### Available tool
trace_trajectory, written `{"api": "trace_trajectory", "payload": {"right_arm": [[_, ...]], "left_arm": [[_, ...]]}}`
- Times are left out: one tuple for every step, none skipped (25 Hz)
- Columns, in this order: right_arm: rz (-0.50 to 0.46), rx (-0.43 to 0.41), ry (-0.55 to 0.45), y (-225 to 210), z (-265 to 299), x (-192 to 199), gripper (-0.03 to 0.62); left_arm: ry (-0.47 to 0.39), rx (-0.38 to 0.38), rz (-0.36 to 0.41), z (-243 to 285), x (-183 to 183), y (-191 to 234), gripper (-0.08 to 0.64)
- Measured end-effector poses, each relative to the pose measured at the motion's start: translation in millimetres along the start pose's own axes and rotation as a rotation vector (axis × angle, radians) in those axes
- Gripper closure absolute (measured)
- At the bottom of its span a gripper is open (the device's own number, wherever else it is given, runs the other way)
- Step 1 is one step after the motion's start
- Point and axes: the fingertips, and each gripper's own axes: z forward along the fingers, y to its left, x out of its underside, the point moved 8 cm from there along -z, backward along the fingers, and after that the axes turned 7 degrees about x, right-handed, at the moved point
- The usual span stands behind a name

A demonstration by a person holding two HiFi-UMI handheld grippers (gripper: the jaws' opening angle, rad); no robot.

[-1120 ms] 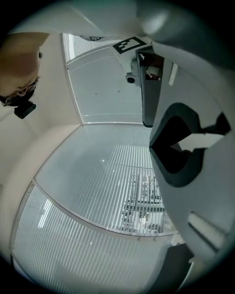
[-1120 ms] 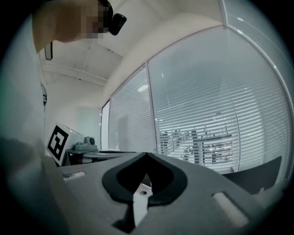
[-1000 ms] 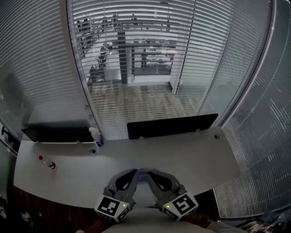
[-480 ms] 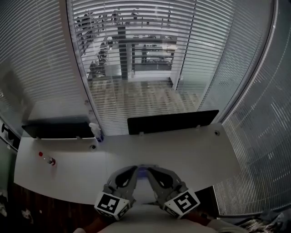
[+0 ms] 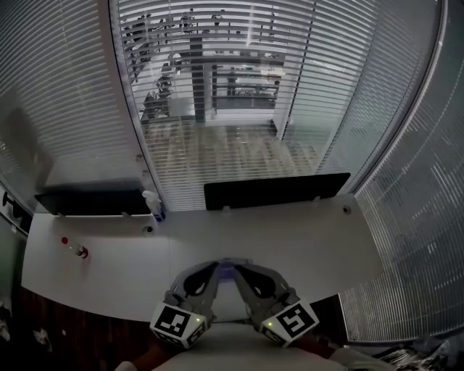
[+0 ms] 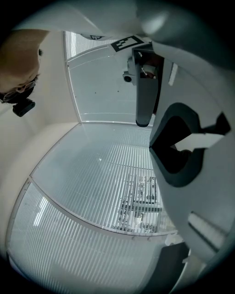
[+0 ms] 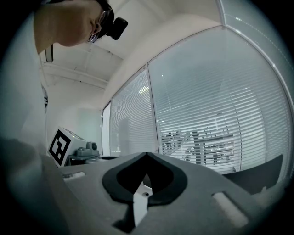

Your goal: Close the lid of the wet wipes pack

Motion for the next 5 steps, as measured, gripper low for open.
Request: {"api": "trace_trajectory", "payload": {"right_arm": [[0.001, 0.0, -0.003, -0.5, 1.4, 2.2, 0.592], [0.003, 0.001, -0.005, -1.1, 2.2, 2.9, 0.592], [0.005, 0.003, -0.003, -1.6, 2.4, 2.3, 0.592], [0.007, 0.005, 0.001, -2.0, 2.2, 0.7, 0.592], [0.009, 0.008, 0.005, -2.5, 1.8, -1.2, 0.592]], "left_arm": [[0.0, 0.002, 0.0, 0.5, 1.8, 1.3, 0.557], [-0.001, 0.004, 0.0, 0.9, 2.2, 1.8, 0.557], [0.0, 0.007, 0.0, 1.2, 1.6, 1.5, 0.557], [0.001, 0.01, -0.002, 1.5, 0.8, 0.9, 0.557], [0.002, 0.012, -0.003, 1.6, 0.0, 0.1, 0.557]]}}
